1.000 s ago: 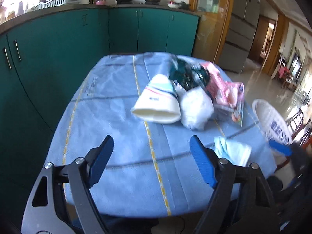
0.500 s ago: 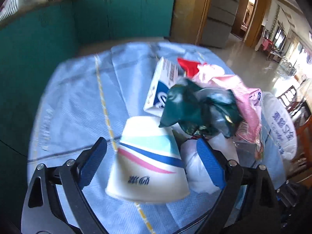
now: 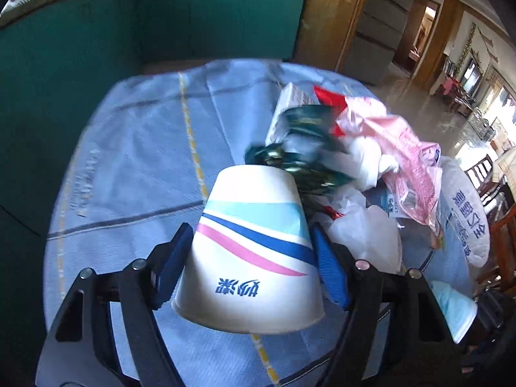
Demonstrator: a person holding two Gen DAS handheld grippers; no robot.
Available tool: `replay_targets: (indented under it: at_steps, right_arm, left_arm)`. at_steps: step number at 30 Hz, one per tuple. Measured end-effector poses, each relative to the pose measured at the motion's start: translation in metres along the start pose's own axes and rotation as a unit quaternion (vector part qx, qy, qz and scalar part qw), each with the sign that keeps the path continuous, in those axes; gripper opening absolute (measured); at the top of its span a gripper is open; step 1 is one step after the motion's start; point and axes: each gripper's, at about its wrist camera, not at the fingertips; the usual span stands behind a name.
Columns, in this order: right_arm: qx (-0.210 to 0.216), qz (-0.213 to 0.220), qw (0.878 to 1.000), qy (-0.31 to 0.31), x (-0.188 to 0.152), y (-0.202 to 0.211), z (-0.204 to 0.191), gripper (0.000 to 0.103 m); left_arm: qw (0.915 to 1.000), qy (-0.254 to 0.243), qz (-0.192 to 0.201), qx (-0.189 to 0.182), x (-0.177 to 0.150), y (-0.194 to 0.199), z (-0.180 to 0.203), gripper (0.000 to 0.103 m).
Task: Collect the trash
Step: 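Carry mask and cup over the white bin and open both tools to drop them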
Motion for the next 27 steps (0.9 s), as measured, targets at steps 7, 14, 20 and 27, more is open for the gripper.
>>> replay_targets:
  at_steps: [7, 14, 20, 27]
  right_arm:
    - [-0.03, 0.049, 0.998, -0.041, 0.002, 0.032, 0.046, 0.042]
    - [-0.105, 0.126, 0.977, -0.14, 0.022, 0.089, 0.148, 0.042]
    - [-0.149, 0.166, 0.955, -0.193, 0.063, 0.111, 0.242, 0.042]
    - [-0.186, 0.065, 0.955, -0.22, 0.006, 0.057, 0.293, 0.042]
  left_arm:
    - [0.9829, 0.009, 0.177, -0.051, -0.02, 0.087, 0.005, 0.074]
    - [0.9661, -0.047, 0.21, -0.143, 0.01, 0.104, 0.083, 0.074]
    - [0.9534, -0.129, 0.18, -0.205, 0.041, 0.083, 0.197, 0.074]
    - [0.9484, -0.202, 0.129, -0.207, 0.015, 0.024, 0.267, 0.074]
Point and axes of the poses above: each gripper's, at about its wrist camera, not at the fingertips, and y roughly against the way its jaws point, z to its right, x to its top, and after that the axes turned 7 degrees about -z, right-handed
